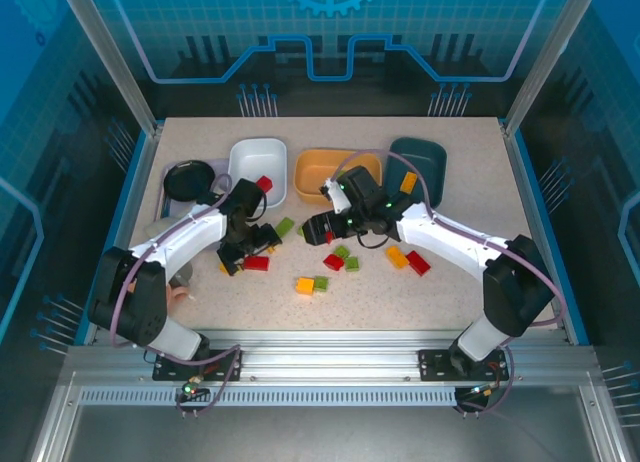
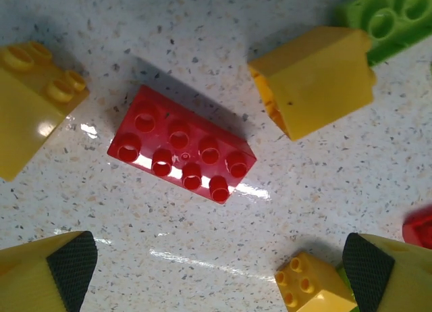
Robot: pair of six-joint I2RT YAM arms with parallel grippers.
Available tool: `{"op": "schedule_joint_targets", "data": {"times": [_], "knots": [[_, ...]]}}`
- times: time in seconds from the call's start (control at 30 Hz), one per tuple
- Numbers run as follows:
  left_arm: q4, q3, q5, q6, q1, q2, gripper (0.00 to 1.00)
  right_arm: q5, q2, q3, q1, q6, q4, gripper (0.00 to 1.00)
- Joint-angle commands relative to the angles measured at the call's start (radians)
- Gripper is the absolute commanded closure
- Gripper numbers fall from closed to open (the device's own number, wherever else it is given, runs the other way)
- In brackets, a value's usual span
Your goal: Sort the legos into containers by color
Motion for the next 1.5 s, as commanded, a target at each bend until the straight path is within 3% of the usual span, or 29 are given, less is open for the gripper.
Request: {"op": "schedule_joint_targets", "data": {"times": [0.0,0.2,0.4,0.6,0.73,0.87,1.07,1.3,1.47], "knots": [[0.006,-0.025,-0.039,-0.252,-0.003,-0.040,0.06,-0.039,-0.051,-0.004,0.013,-0.009,0.037,0.08],[0.013,-0.033,-0.046,-0.462,0.000,0.010,0.15,-0.111,-0.076,-0.031,0.009,-0.018,0.095,0.08],[0.065,-0.020,-0.076,-0.536,0.003,0.090,0.17,-0.152,-0.134,-0.104,0.009,-0.027,0.228,0.06],[0.103,-0.063,-0.099,-0.613,0.005,0.106,0.17,-0.164,-0.153,-0.115,-0.006,-0.026,0.202,0.05],[0.133,-0.087,-0.095,-0.638,0.006,0.139,0.24,-0.170,-0.168,-0.134,-0.020,-0.016,0.193,0.05],[0.173,-0.100,-0.107,-0.641,0.005,0.167,0.30,-0.178,-0.181,-0.137,-0.035,-0.017,0.178,0.06],[0.221,-0.108,-0.127,-0.627,0.002,0.164,0.54,-0.190,-0.185,-0.139,-0.057,-0.020,0.161,0.06],[0.153,-0.092,-0.191,-0.609,-0.028,0.038,0.62,-0.188,-0.194,-0.120,-0.082,-0.005,0.157,0.06],[0.031,0.085,-0.291,-0.444,-0.025,-0.030,0.65,-0.150,-0.213,-0.088,-0.124,0.050,0.178,0.06]]}}
